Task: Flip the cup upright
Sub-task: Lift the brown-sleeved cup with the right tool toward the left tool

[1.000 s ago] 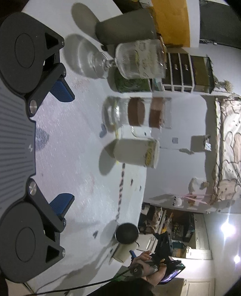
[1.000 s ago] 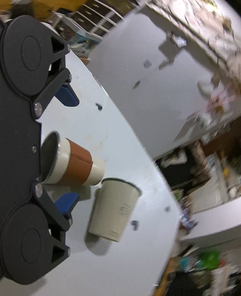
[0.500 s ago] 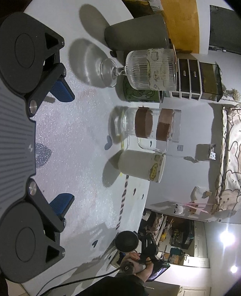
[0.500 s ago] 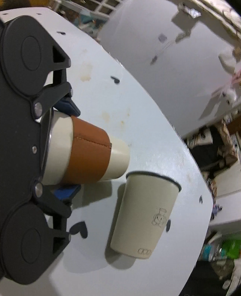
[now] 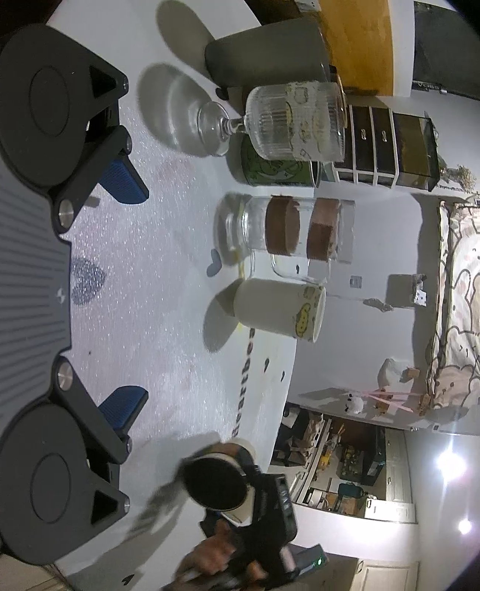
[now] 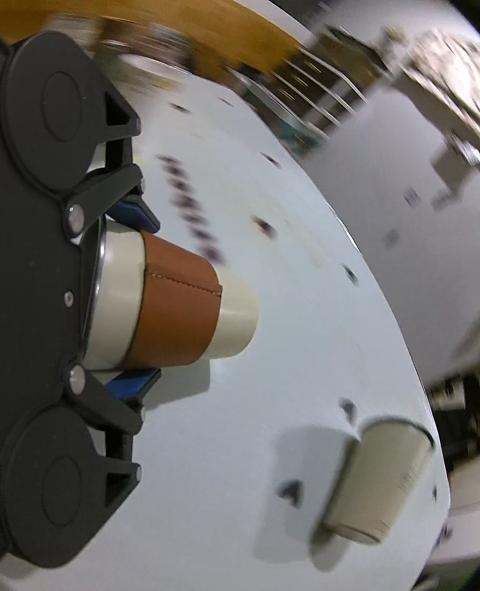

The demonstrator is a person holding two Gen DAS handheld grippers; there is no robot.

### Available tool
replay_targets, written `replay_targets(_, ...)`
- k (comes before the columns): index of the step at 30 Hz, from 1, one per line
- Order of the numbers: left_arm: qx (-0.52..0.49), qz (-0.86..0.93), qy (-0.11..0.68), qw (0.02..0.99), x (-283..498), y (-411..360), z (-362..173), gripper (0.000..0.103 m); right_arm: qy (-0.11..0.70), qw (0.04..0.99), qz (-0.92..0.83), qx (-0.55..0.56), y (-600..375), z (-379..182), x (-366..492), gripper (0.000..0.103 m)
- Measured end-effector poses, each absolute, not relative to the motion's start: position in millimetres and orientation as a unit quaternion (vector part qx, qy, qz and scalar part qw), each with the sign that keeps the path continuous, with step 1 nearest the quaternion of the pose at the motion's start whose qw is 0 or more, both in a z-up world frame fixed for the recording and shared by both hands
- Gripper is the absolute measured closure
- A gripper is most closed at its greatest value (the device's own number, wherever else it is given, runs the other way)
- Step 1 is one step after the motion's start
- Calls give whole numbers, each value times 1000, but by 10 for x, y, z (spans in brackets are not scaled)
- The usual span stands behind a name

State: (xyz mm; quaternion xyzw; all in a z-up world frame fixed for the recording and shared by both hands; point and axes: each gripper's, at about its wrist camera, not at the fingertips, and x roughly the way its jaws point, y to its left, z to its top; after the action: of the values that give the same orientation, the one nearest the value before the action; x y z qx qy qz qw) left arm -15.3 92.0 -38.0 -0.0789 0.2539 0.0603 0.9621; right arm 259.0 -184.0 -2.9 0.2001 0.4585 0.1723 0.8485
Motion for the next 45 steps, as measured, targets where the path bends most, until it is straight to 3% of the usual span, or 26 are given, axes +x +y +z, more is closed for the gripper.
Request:
replay_targets(13, -88, 49, 239, 966, -65, 894, -257, 0, 442, 814, 374, -44, -1375, 156, 1388, 25)
replay_targets(23, -94, -18, 260, 961, 434, 814, -131, 0, 318, 795, 458, -239, -1062, 172, 636, 25)
replay_targets(29, -97, -65, 310, 943, 815, 807, -194, 0, 229, 778, 486, -326, -1032, 116, 318, 25)
replay_targets(32, -98, -77, 342, 932, 897, 819, -306, 0, 203, 778, 485, -345, -1053, 79, 244, 25)
replay_targets(35, -101, -84, 353, 926, 856, 843, -399, 0, 192, 797, 447, -357, -1077, 57, 198, 13)
replay_targets(45, -103, -80, 356, 925, 549, 933, -363, 0, 203, 879, 343, -261, -1459, 38, 354, 12)
